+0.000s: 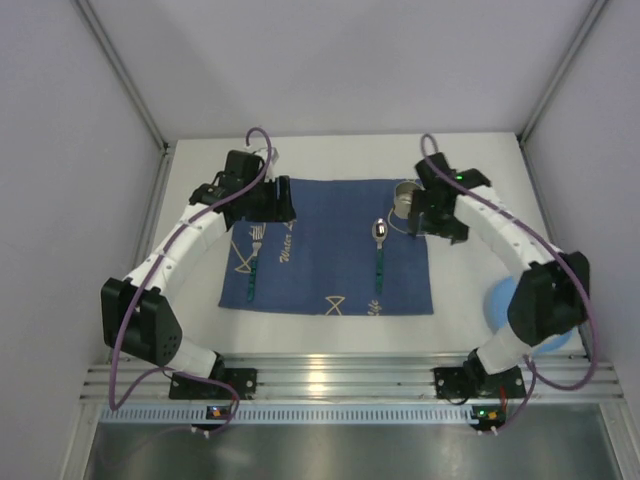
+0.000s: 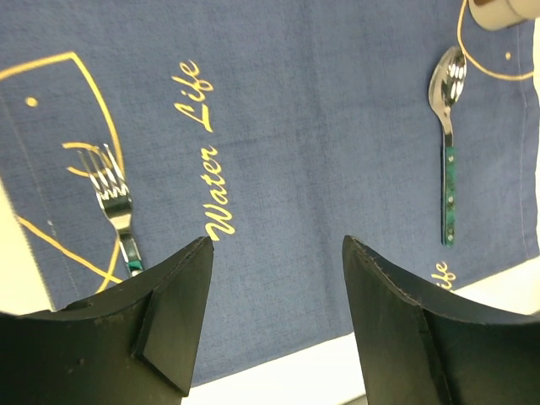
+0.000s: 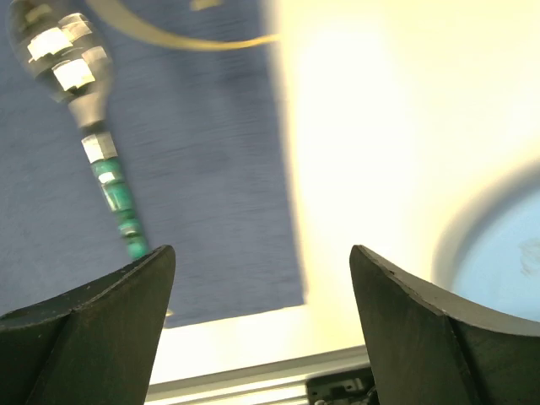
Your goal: Set the dinner table for one person
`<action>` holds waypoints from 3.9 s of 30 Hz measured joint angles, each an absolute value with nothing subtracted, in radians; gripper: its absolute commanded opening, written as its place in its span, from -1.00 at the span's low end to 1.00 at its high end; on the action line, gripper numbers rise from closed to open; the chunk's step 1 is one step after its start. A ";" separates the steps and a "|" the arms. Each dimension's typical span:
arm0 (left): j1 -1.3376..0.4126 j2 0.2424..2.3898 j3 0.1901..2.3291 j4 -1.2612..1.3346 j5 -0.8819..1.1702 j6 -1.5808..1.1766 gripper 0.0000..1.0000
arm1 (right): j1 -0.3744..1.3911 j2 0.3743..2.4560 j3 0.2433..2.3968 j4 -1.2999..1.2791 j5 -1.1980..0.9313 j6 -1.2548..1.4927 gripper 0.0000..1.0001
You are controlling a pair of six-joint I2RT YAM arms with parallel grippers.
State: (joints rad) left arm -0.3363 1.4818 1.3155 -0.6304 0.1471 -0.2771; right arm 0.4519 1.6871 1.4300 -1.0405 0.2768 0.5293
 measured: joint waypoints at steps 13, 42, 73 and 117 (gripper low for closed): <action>-0.336 1.482 1.250 -0.605 0.225 -0.295 0.36 | -0.218 1.433 0.961 -0.992 0.216 0.523 0.72; -0.333 1.438 1.208 -0.615 0.128 -0.308 0.36 | 0.040 1.499 1.494 -1.062 0.307 0.551 -1.00; -0.201 1.107 1.030 -0.727 -0.225 -0.451 0.48 | 0.925 2.379 2.431 -1.110 0.035 0.445 -1.00; -0.187 1.523 0.611 0.191 -0.194 -0.139 0.61 | 0.944 1.280 1.318 -0.463 0.374 0.266 0.99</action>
